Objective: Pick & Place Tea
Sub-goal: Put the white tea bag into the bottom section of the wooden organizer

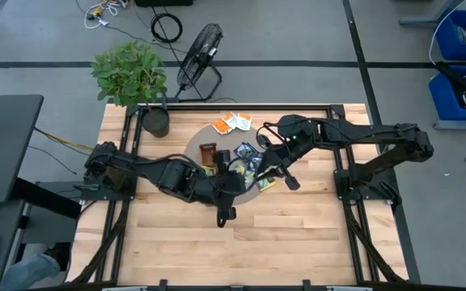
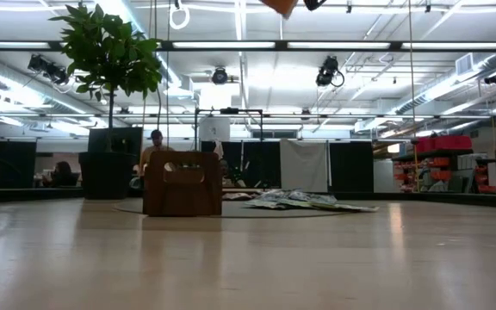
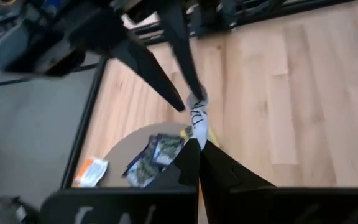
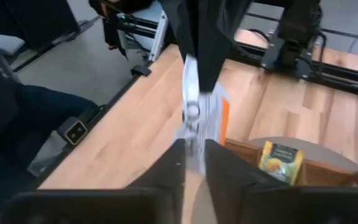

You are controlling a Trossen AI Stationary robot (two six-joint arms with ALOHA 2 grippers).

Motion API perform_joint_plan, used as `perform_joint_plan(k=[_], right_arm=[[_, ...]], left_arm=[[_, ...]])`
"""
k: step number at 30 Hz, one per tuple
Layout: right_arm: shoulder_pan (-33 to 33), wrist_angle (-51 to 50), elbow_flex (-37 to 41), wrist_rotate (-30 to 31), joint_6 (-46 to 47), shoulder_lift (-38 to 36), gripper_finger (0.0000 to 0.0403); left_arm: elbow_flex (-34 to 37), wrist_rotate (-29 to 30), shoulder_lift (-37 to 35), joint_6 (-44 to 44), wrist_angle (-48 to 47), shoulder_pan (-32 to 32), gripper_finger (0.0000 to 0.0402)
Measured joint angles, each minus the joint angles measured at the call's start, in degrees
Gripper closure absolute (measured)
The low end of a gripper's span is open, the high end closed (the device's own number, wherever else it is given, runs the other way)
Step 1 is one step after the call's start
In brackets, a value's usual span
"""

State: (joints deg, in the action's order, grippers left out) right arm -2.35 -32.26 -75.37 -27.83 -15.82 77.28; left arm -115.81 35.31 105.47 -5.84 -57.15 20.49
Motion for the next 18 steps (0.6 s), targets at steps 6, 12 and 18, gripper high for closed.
perform_joint_plan(k=[6,12,18], right_arm=[[-0.02,-2.34,0.00,0.18,-1.09,-2.74,0.0249],[-0.02,-5.84,0.00,3.63,0.49,-5.93,0.0212],[-0.02,-5.75,2.81,6.84,2.18,-7.79,0.0212]], left_arm=[[0.00,13.41,0.00,-12.00,-6.41,3.78,0.0400],[0.00,30.63,0.00,-32.16,-15.14,9.89,0.0400],[-0.02,44.04,2.57,-55.47,-22.55,15.77,0.0400]])
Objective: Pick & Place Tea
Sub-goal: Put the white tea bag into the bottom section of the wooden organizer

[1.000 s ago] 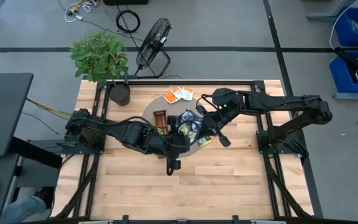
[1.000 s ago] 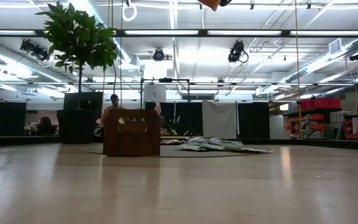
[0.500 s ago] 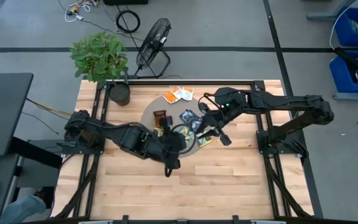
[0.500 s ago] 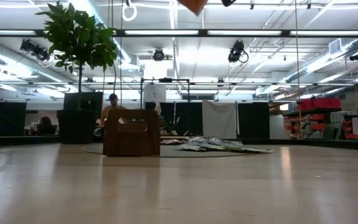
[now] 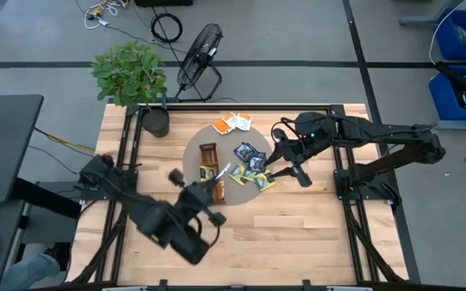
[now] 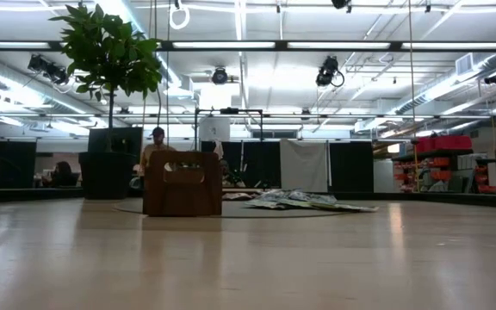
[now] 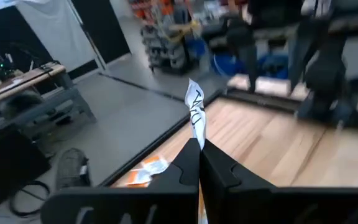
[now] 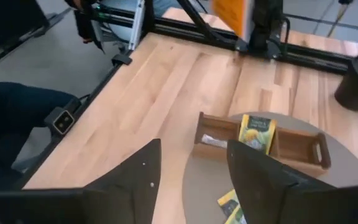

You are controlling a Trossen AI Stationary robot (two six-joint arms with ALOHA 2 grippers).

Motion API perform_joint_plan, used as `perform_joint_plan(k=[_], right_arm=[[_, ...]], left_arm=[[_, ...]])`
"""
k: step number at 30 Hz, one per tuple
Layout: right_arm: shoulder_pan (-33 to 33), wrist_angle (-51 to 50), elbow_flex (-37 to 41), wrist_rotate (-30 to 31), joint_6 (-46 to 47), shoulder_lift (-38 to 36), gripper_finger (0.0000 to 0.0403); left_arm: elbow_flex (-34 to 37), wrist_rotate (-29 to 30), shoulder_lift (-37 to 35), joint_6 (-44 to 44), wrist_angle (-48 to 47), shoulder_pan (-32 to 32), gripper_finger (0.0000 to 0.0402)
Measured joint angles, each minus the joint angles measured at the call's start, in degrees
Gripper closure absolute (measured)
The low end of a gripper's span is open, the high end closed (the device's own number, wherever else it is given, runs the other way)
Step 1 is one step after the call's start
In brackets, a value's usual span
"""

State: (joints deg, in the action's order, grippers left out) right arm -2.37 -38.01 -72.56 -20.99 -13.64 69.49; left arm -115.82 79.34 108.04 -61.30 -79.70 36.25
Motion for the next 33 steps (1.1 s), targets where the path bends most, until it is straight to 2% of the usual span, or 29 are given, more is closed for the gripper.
perform_joint_plan(k=[3,8,15,20,28,33], right_arm=[[0.04,3.30,3.21,1.52,2.30,-0.58,0.0219],[0.75,8.57,8.36,2.16,5.17,-0.98,0.0232],[4.92,9.57,13.83,2.15,7.62,-2.22,0.0243],[8.97,9.71,17.55,6.00,11.20,-5.45,0.0245],[15.72,14.84,23.66,12.06,16.57,-10.90,0.0245],[18.59,14.07,24.73,14.32,17.83,-12.08,0.0245]], left_arm=[[0.02,2.54,2.81,-6.35,0.06,1.00,0.0401],[0.02,2.52,7.92,-15.44,0.15,-0.61,0.0401],[0.02,-1.94,13.06,-26.00,-2.34,-2.06,0.0401],[-0.01,-6.00,14.61,-40.37,-10.26,-1.91,0.0401],[0.04,-9.58,17.44,-43.55,-10.26,-2.54,0.0401],[0.02,-13.03,18.52,-47.20,-10.28,-2.31,0.0401]])
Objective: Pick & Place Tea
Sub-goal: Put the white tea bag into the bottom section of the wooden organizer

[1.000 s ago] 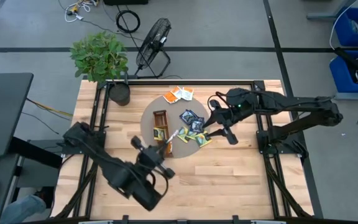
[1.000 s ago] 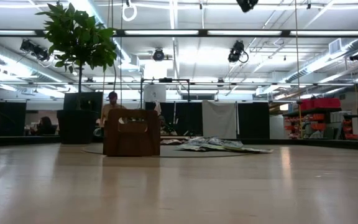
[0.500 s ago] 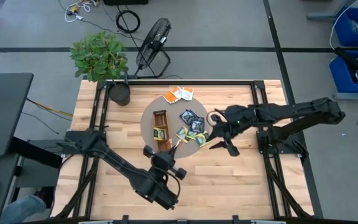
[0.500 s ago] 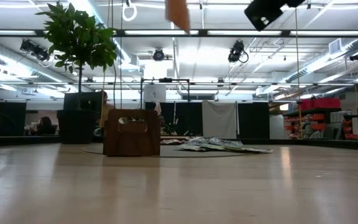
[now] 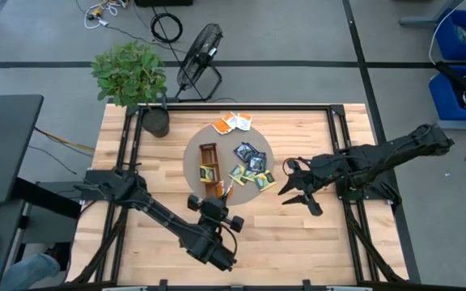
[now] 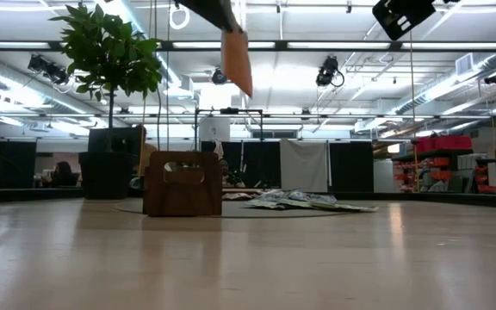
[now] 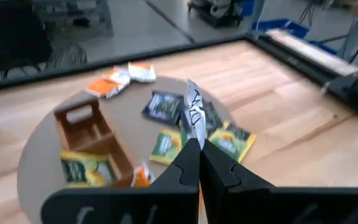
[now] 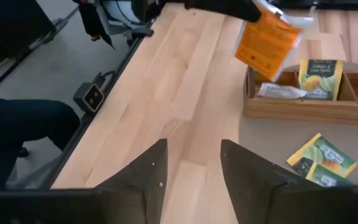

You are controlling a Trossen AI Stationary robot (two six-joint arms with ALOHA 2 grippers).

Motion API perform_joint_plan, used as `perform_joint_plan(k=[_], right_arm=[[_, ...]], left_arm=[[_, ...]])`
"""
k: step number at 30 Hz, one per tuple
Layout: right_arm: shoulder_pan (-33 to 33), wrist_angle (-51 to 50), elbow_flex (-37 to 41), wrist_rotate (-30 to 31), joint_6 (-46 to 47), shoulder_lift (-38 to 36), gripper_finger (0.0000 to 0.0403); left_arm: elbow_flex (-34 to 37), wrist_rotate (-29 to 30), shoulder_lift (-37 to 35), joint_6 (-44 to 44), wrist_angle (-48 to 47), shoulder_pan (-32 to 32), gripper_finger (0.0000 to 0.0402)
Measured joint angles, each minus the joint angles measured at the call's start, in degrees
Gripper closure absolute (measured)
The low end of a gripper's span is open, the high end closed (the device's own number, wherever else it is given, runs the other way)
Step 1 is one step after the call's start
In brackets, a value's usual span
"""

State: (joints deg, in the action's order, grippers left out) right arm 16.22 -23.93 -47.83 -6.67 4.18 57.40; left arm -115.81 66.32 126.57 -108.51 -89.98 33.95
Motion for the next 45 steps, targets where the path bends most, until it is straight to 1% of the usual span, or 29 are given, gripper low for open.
perform_joint_plan(k=[4,6,10,12,14,20,23,26,30,32,34,36,38,41,45], right_arm=[[1.58,-0.09,0.02,0.25,-0.23,-0.02,0.0245],[2.20,-0.22,0.02,0.25,-0.51,-0.02,0.0245],[3.34,-0.98,0.02,0.27,-1.75,0.00,0.0245],[3.76,-1.06,0.02,0.23,-2.67,0.00,0.0245],[4.06,-1.06,0.02,0.23,-3.71,0.00,0.0245],[4.16,-1.02,0.02,-0.02,-7.24,-0.04,0.0245],[3.97,0.15,0.02,0.29,-9.51,-0.04,0.0245],[3.52,2.43,0.02,2.88,-13.06,-0.06,0.0245],[2.44,8.18,0.02,7.19,-23.36,-0.01,0.0245],[1.97,12.56,0.02,8.17,-30.92,0.16,0.0245],[1.91,17.11,-0.07,9.65,-38.08,0.42,0.0245],[1.90,18.79,-1.62,10.91,-44.24,1.51,0.0245],[1.63,17.00,-4.88,11.85,-47.20,3.65,0.0245],[0.75,9.11,-12.67,12.29,-47.74,8.98,0.0240],[-0.72,-2.23,-23.16,12.26,-49.23,17.17,0.0221]], left_arm=[[0.00,-0.15,0.30,-2.03,-0.02,-0.24,0.0401],[0.00,0.66,0.21,-2.65,-0.03,-0.46,0.0401],[0.00,4.74,-1.54,-3.44,-0.01,-0.16,0.0401],[-0.04,7.83,-3.35,-2.07,-0.04,0.22,0.0401],[-0.04,8.85,-5.28,1.89,-0.02,0.67,0.0401],[-0.07,7.21,-13.20,15.59,0.01,0.70,0.0401],[-0.07,3.90,-17.40,22.61,0.04,-0.61,0.0401],[-0.11,-0.28,-20.85,29.34,1.95,-2.51,0.0401],[-0.13,-1.41,-22.18,40.03,10.82,-3.31,0.0401],[-0.11,-1.18,-22.30,41.96,13.79,-3.61,0.0401],[-0.11,-0.71,-22.16,42.77,14.70,-4.42,0.0401],[-0.11,-0.60,-21.62,43.16,14.61,-5.42,0.0401],[-0.04,-1.37,-20.97,43.19,14.64,-6.40,0.0401],[-0.04,-2.50,-20.65,44.14,14.74,-7.29,0.0401],[-0.04,-2.72,-20.01,45.20,14.78,-7.48,0.0401]])
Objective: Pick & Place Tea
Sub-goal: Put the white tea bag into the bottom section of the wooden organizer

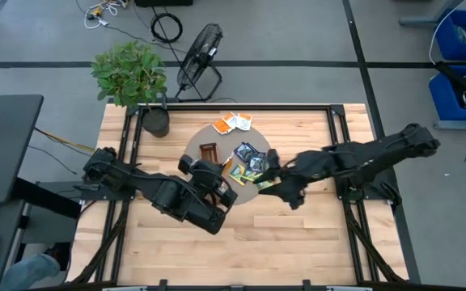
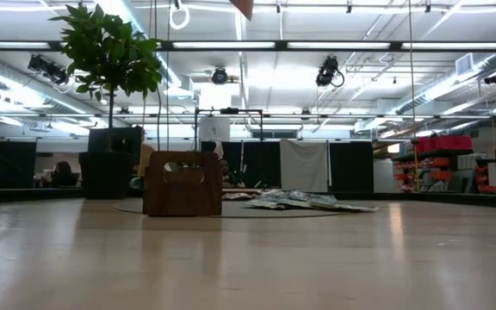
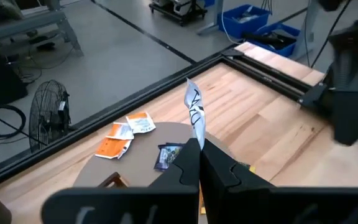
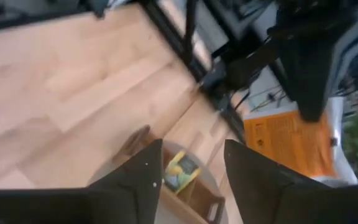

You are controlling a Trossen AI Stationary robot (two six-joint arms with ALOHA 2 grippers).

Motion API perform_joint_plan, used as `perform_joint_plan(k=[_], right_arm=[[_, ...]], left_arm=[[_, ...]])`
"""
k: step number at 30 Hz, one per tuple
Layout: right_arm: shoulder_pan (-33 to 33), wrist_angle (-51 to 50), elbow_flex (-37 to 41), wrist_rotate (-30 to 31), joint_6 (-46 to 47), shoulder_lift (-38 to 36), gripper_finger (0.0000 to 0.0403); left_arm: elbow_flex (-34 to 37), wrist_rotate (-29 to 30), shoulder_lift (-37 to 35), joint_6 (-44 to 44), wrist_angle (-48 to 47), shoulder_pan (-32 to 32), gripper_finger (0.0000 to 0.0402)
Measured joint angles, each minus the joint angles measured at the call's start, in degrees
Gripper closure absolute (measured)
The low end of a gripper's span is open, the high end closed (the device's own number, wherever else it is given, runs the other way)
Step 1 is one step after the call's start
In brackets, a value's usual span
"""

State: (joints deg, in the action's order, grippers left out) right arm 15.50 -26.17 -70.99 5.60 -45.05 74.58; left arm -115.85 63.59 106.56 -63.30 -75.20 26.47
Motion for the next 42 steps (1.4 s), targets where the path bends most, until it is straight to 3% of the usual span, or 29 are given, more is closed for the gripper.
perform_joint_plan(k=[7,16,21,30,42], right_arm=[[-1.75,-8.75,-8.50,0.16,-8.01,6.43,0.0182],[-1.98,-0.44,-8.86,-0.01,-17.92,6.35,0.0174],[-1.98,6.69,-8.86,-0.28,-18.02,6.35,0.0174],[-3.43,6.78,-8.79,-0.07,-16.91,9.96,0.0177],[-4.72,7.57,-8.81,-0.38,-14.61,10.51,0.0217]], left_arm=[[0.00,0.26,0.51,0.98,-0.53,3.12,0.0401],[0.00,0.80,0.47,5.52,-0.98,6.84,0.0401],[0.00,-0.69,0.47,6.72,-0.99,6.93,0.0401],[0.00,-0.77,0.64,8.60,0.50,6.49,0.0401],[0.03,-1.98,3.22,11.56,0.96,4.80,0.0401]])
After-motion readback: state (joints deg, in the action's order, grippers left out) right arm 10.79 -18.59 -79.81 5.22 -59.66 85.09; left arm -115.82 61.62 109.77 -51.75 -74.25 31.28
